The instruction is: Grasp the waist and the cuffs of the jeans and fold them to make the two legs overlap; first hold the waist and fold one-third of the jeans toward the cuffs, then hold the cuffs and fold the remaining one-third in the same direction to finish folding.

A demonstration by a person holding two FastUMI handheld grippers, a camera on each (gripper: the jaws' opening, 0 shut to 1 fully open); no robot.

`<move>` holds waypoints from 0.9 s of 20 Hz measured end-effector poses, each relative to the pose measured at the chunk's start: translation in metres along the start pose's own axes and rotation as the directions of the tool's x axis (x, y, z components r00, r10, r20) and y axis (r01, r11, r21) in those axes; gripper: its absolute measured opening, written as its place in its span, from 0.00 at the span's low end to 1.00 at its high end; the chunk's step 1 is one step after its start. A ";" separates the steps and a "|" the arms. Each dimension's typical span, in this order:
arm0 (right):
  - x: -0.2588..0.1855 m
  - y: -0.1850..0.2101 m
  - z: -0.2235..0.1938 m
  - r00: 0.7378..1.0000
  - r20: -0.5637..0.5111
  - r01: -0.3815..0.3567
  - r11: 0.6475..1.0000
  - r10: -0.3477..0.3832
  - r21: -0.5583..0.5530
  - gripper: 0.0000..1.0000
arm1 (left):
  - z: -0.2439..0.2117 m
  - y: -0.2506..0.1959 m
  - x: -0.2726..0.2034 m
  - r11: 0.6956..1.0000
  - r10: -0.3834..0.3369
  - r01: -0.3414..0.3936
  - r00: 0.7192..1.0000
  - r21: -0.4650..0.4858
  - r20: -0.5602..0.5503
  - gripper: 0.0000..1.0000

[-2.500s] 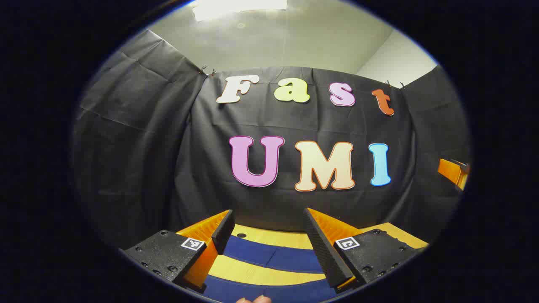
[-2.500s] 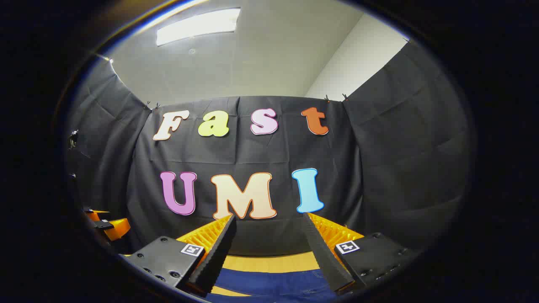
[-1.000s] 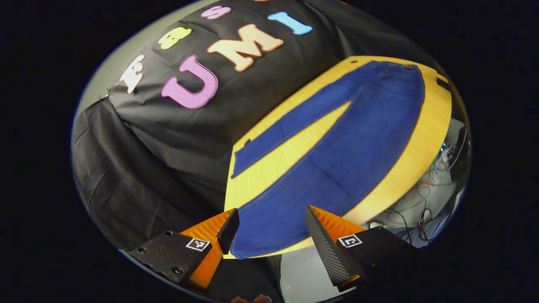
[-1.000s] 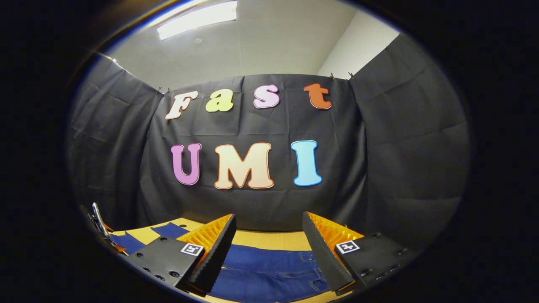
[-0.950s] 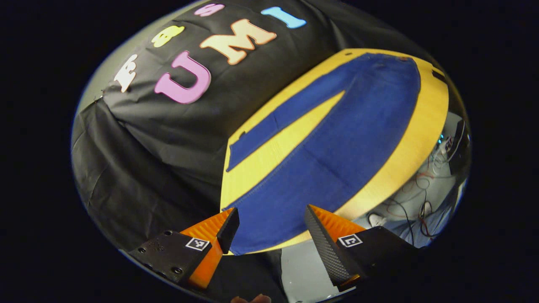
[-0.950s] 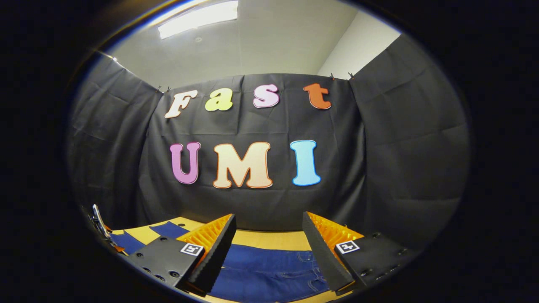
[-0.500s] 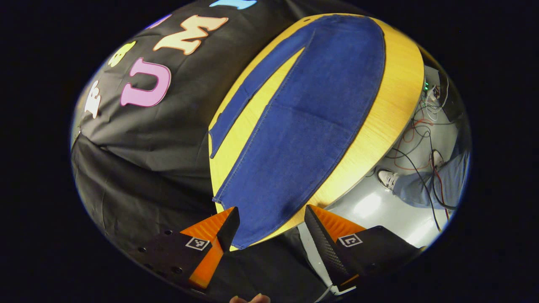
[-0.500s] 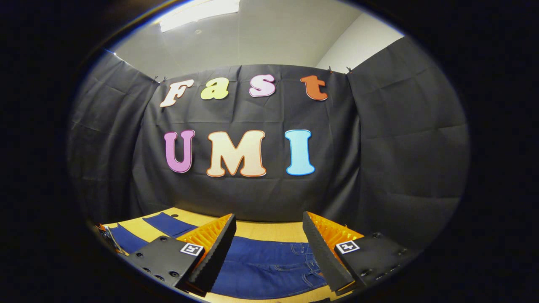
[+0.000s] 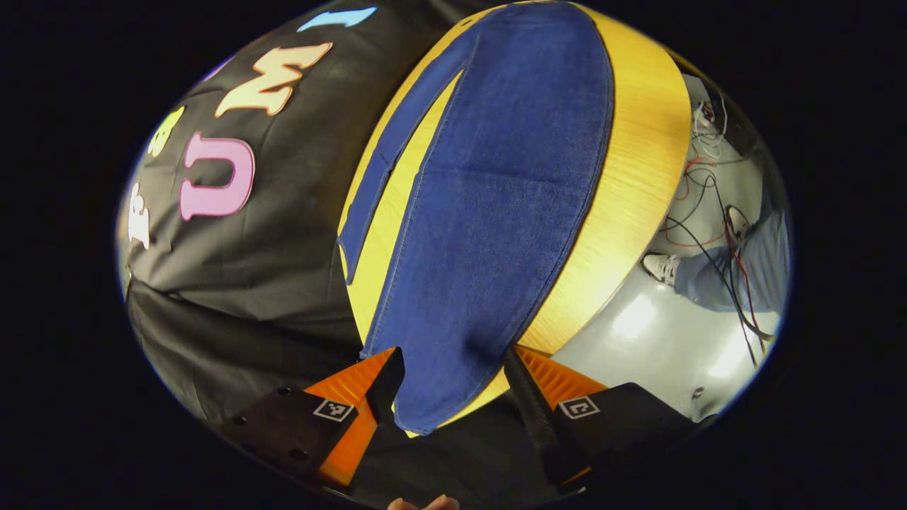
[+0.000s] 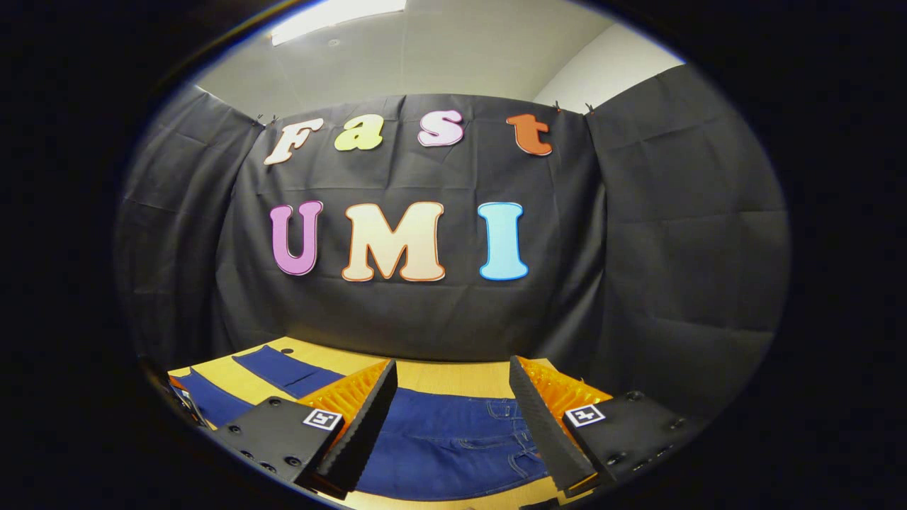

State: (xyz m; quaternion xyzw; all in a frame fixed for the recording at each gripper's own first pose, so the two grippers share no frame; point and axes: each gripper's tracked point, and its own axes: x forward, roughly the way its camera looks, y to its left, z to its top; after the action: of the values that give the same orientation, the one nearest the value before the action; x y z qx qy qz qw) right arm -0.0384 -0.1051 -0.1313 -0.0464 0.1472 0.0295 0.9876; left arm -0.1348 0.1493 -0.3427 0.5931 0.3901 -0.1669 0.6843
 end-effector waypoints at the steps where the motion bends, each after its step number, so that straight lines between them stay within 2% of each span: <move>1: 0.002 0.002 -0.001 1.000 -0.002 0.003 1.000 -0.003 -0.006 0.98 | 0.003 0.002 0.006 1.000 0.004 -0.004 1.000 0.011 0.008 0.89; 4: 0.011 0.012 -0.009 1.000 -0.019 0.000 1.000 -0.001 -0.024 0.98 | 0.008 0.006 0.023 1.000 -0.009 0.009 1.000 0.005 0.022 0.86; 5: 0.015 0.015 -0.012 1.000 -0.026 0.001 1.000 -0.002 -0.028 0.98 | 0.011 0.006 0.029 1.000 -0.026 0.026 0.999 0.005 0.026 0.87; 6: 0.018 0.017 -0.014 0.999 -0.033 0.002 1.000 -0.003 -0.030 0.99 | 0.011 0.004 0.033 0.999 -0.053 0.053 0.998 -0.002 0.024 0.84; 9: 0.030 0.024 -0.020 0.999 -0.047 0.010 0.999 -0.012 -0.043 0.99 | 0.016 0.001 0.047 0.996 -0.093 0.093 0.995 0.013 0.034 0.48; 10: 0.035 0.027 -0.022 0.999 -0.050 0.010 0.999 -0.013 -0.051 0.99 | 0.015 -0.002 0.045 0.994 -0.113 0.113 0.993 0.002 0.030 0.40; 11: 0.041 0.030 -0.025 0.998 -0.055 0.010 0.998 -0.013 -0.065 1.00 | 0.012 -0.005 0.047 0.991 -0.136 0.136 0.990 -0.011 0.034 0.23; 12: 0.046 0.032 -0.030 0.998 -0.062 0.005 0.996 -0.011 -0.084 0.99 | 0.013 -0.006 0.046 0.989 -0.144 0.145 0.989 -0.025 0.036 0.18; 13: 0.053 0.036 -0.035 0.998 -0.070 -0.004 0.994 -0.003 -0.109 0.99 | 0.013 -0.006 0.045 0.987 -0.156 0.157 0.987 -0.040 0.034 0.08; 14: 0.059 0.038 -0.041 0.997 -0.079 -0.016 0.990 0.004 -0.143 0.99 | 0.012 -0.007 0.047 0.985 -0.163 0.165 0.986 -0.055 0.033 0.06; 15: 0.066 0.038 -0.048 0.996 -0.093 -0.029 0.983 0.012 -0.183 0.99 | 0.013 -0.006 0.048 0.981 -0.176 0.178 0.984 -0.078 0.031 0.00; 18: 0.081 0.023 -0.073 0.989 -0.147 -0.038 0.958 -0.005 -0.285 0.99 | 0.011 -0.005 0.054 0.962 -0.232 0.232 0.973 -0.143 0.018 0.00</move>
State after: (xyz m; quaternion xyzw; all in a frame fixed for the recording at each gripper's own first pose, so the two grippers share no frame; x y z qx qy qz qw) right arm 0.0165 -0.0858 -0.2265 -0.1897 0.2136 0.0553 0.9567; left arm -0.1000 0.1499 -0.3855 0.4922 0.4676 -0.2174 0.7013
